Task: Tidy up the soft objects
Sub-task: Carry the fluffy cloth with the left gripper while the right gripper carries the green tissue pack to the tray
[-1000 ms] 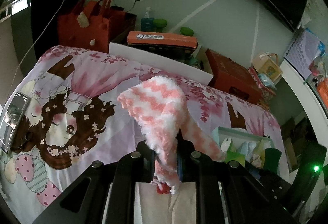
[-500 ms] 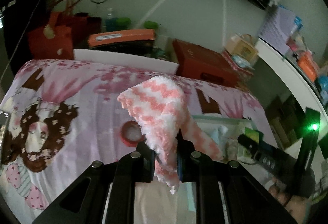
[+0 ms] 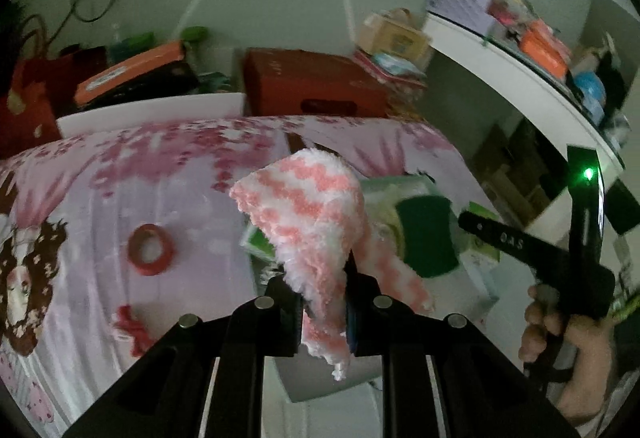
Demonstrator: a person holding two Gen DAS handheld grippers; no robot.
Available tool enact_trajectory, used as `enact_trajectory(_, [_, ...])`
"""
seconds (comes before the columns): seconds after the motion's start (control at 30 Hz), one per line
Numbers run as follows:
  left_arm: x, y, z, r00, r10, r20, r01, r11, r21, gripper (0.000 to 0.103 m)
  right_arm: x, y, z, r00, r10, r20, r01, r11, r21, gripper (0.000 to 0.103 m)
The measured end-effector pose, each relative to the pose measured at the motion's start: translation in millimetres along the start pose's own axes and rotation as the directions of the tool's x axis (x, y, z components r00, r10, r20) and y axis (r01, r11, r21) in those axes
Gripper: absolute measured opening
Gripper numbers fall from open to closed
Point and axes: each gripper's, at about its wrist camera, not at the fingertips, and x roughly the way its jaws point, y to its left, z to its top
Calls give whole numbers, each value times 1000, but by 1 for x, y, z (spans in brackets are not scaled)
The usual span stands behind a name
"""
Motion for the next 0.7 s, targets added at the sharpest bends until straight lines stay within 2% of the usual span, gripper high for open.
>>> enact_trajectory(0.2, [17, -20, -6, 999, -19, -44, 21, 999, 45, 17, 6, -23, -1, 998, -64, -25, 65, 997, 37, 56])
enact_trajectory(0.43, [52, -23, -18, 991, 10, -134, -3, 999, 53, 17, 25, -41, -6, 988, -124, -91, 129, 990, 53, 56])
enact_trajectory(0.57, [69, -21, -25, 982, 33, -184, -25, 999, 45, 17, 35, -44, -10, 984, -125, -128, 132, 990, 53, 56])
enact_trajectory(0.7, [76, -18, -28, 979, 39, -201, -32, 999, 37, 17, 39, -43, -11, 984, -116, -137, 123, 992, 41, 56])
